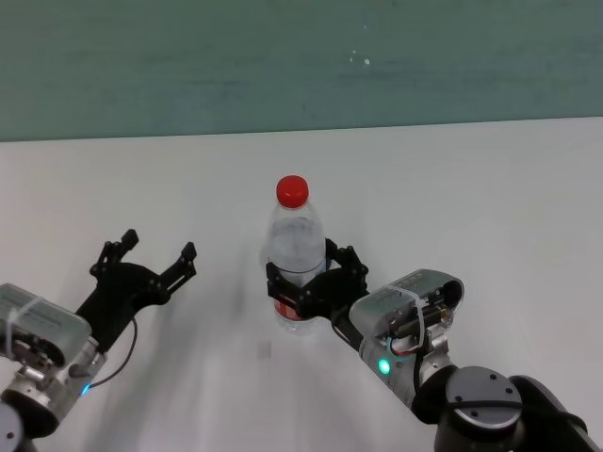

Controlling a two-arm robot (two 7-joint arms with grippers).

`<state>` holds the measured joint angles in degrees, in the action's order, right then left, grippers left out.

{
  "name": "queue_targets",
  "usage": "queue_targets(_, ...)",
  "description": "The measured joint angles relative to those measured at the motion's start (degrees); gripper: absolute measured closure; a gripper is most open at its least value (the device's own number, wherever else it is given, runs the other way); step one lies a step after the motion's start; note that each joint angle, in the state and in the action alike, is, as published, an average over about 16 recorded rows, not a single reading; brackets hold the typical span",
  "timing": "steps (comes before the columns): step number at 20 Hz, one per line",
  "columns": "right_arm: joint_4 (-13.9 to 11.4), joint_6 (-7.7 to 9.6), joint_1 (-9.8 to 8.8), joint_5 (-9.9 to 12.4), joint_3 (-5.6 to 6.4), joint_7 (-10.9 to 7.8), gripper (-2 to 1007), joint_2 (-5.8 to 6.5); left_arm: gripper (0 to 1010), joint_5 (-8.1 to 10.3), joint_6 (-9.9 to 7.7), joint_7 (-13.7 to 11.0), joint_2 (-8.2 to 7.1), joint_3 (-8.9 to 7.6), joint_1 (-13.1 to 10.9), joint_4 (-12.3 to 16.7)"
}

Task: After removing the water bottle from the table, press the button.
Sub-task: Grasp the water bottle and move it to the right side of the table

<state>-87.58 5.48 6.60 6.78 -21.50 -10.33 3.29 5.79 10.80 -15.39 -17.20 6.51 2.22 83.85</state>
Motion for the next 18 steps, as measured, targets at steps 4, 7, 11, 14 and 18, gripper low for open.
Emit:
queue_targets(4, 0.0, 0.0, 0.0, 0.0, 0.01, 0.04, 24, 0.0, 7, 0.0, 0.0, 0.0, 0.0, 0.0, 0.0, 0.0)
queue_targets(7, 0.0, -0.01, -0.02, 0.0, 0.01, 0.01, 56, 0.02, 7, 0.0, 0.0, 0.0, 0.0, 0.0, 0.0, 0.0)
queue_targets(11, -0.1, -0.04, -0.04, 0.1, 0.01, -0.02, 110, 0.04, 7, 0.0, 0.0, 0.0, 0.0, 0.0, 0.0, 0.0)
queue_targets(14, -0.1, -0.06, -0.05, 0.1, 0.01, -0.05, 156, 0.05, 7, 0.0, 0.0, 0.0, 0.0, 0.0, 0.0, 0.0)
queue_targets(18, -0.1, -0.08, -0.06, 0.2, 0.01, -0.07, 216, 0.06, 7, 0.0, 0.0, 0.0, 0.0, 0.0, 0.0, 0.0)
